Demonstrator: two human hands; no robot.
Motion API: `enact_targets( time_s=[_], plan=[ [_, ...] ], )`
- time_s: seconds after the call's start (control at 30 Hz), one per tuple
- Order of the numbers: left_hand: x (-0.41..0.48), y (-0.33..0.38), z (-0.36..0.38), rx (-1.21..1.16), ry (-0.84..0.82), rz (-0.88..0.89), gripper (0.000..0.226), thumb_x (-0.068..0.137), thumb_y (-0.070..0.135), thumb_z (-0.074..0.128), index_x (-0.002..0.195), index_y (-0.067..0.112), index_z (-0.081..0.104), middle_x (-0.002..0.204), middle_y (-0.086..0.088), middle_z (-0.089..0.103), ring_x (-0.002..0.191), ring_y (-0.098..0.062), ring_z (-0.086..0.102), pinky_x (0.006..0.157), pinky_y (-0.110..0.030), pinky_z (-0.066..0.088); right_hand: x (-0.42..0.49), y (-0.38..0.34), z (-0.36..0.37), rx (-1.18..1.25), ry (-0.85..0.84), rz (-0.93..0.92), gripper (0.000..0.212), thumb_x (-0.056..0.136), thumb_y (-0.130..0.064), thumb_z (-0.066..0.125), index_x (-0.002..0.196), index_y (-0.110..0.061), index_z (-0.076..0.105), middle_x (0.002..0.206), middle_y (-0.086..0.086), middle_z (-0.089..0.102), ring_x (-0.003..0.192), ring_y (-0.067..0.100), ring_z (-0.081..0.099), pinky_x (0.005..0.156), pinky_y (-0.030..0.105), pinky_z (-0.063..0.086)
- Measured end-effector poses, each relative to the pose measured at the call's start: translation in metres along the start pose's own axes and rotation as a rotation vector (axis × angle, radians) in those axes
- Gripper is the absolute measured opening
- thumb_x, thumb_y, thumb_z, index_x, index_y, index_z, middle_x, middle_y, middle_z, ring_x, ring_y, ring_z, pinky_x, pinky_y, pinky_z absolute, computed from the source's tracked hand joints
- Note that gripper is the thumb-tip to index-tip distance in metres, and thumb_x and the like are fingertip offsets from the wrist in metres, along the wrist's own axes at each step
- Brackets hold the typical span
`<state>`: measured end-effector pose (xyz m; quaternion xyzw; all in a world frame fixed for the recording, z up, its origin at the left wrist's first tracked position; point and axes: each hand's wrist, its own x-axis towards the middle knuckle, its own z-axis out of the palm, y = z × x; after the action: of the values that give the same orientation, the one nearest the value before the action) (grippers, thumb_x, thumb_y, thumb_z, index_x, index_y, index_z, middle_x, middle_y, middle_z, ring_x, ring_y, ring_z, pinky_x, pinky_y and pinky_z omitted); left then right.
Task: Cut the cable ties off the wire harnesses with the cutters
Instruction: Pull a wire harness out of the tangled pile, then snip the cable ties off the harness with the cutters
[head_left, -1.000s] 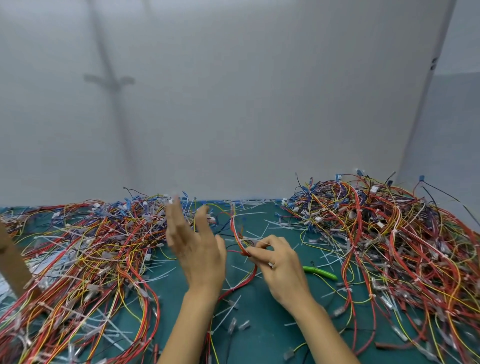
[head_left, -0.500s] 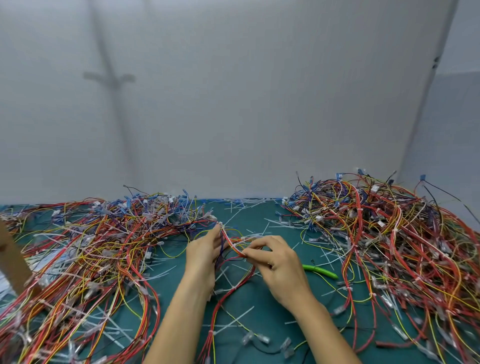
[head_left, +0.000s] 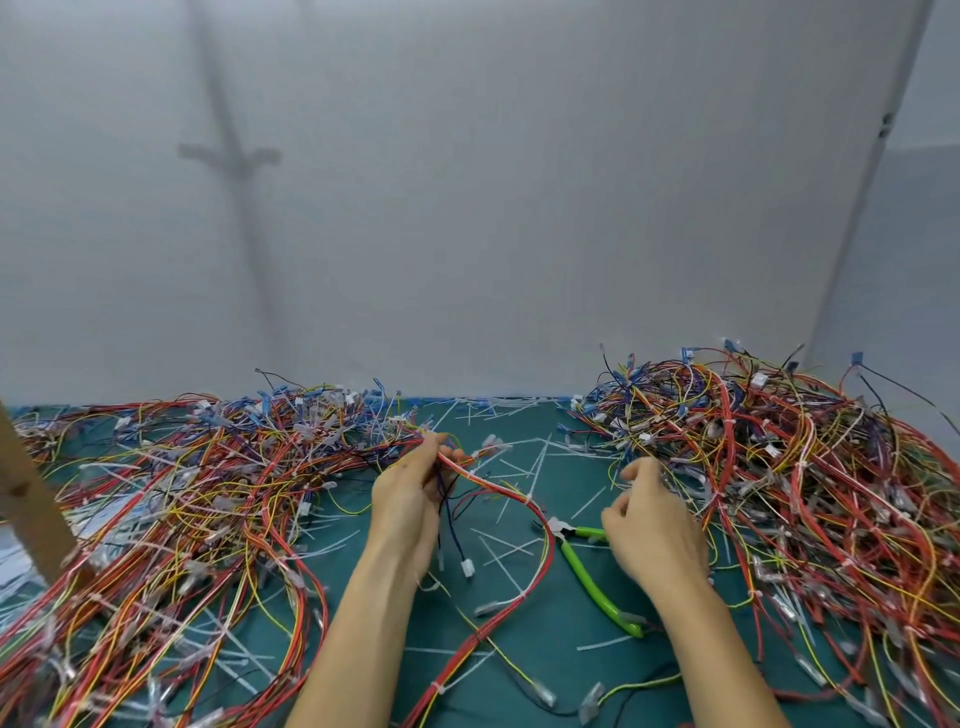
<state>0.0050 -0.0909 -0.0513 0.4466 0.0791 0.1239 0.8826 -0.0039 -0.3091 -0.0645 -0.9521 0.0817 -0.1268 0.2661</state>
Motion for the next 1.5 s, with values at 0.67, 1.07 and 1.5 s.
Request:
enact_targets(
  time_s=[0.67,1.07,1.5],
  plan=[
    [-0.009,-0.007,0.005,0.513,-0.070,0.543,0.020,0.105,0.018,0.038,0.094,0.016,0.056,0.072,0.006,0.065,0.076,-0.011,0.059,0.075,-0.020,0.047,-0.006,-0.010,0.010,0.027,0.179,-0.323,0.007,0.101,-0.031,0.047,0.100,-0.024,0.047,0.067,-0.013,0.051,0.072,0.017,0.042,0.075,0.033,0.031],
    [-0.009,-0.013,0.006,0.575,-0.151,0.526,0.013,0.099,0.018,0.052,0.090,0.016,0.061,0.068,0.007,0.065,0.070,-0.008,0.060,0.071,-0.023,0.048,-0.005,-0.018,0.007,0.896,0.346,-0.129,0.022,0.104,-0.033,0.041,0.099,-0.028,0.063,0.087,-0.010,0.062,0.081,0.001,0.054,0.075,0.032,0.039],
    [-0.011,-0.015,0.009,0.621,-0.278,0.459,0.026,0.099,0.005,0.050,0.100,0.026,0.065,0.084,0.012,0.072,0.088,-0.009,0.063,0.080,-0.022,0.047,-0.015,-0.036,0.006,1.273,-0.155,-0.053,0.024,0.073,-0.021,0.068,0.075,-0.015,0.046,0.073,-0.005,0.047,0.072,0.012,0.050,0.080,0.036,0.043]
  ],
)
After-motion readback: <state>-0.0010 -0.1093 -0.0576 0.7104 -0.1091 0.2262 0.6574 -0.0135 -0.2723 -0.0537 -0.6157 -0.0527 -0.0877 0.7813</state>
